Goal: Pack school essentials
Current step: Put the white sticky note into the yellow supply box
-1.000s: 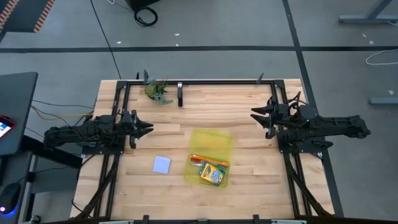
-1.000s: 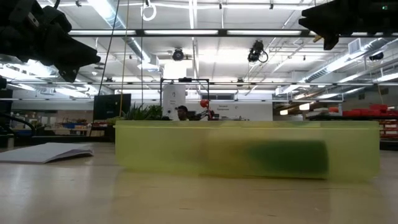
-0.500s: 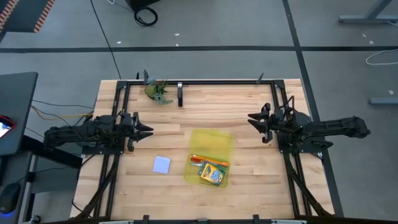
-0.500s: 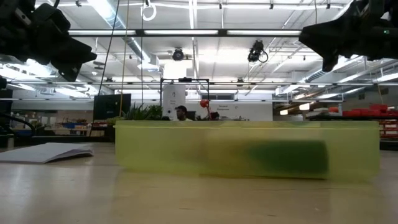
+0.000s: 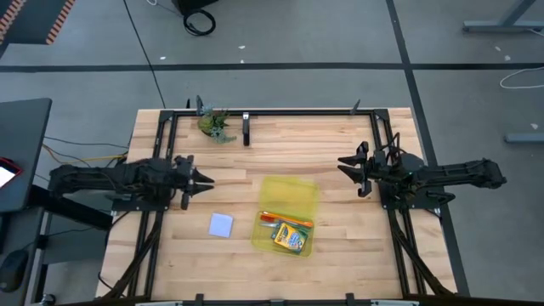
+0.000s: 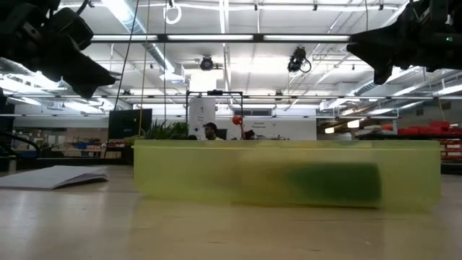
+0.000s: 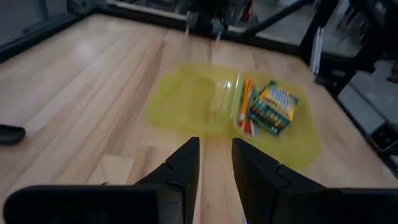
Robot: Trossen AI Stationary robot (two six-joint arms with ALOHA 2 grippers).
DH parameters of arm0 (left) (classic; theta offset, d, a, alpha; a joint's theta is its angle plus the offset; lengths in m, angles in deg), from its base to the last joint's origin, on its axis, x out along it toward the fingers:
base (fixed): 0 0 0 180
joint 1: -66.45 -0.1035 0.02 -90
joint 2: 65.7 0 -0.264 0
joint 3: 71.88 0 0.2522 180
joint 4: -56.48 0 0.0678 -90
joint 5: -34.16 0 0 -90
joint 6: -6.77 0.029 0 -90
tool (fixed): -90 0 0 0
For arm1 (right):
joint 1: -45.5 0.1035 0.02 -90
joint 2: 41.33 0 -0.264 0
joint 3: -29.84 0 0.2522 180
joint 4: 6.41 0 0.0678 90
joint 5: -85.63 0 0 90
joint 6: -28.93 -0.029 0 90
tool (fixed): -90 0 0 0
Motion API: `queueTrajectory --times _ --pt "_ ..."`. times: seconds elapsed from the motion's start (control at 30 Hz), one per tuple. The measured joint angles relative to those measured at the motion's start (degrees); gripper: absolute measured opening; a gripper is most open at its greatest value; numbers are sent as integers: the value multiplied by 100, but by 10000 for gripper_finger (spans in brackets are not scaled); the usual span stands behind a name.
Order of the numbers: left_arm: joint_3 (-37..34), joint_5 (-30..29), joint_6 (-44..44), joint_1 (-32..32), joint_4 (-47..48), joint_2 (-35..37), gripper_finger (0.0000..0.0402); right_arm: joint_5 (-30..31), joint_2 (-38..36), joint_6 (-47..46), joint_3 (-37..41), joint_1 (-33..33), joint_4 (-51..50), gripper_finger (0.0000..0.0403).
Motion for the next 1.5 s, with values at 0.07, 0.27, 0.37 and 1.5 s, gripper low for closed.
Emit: queueTrajectory --times 0.07,0.27,0.37,1.5 --pt "149 -1 -1 0 77 -293 103 4 0 63 0 0 -4 131" --pt "456 96 -334 2 422 -1152 103 17 0 48 0 0 -6 131" --pt "518 299 -588 0 410 -1592 109 17 0 46 0 0 -6 131" --pt "791 2525 -1953 144 -174 -4827 224 17 0 39 0 0 -11 131"
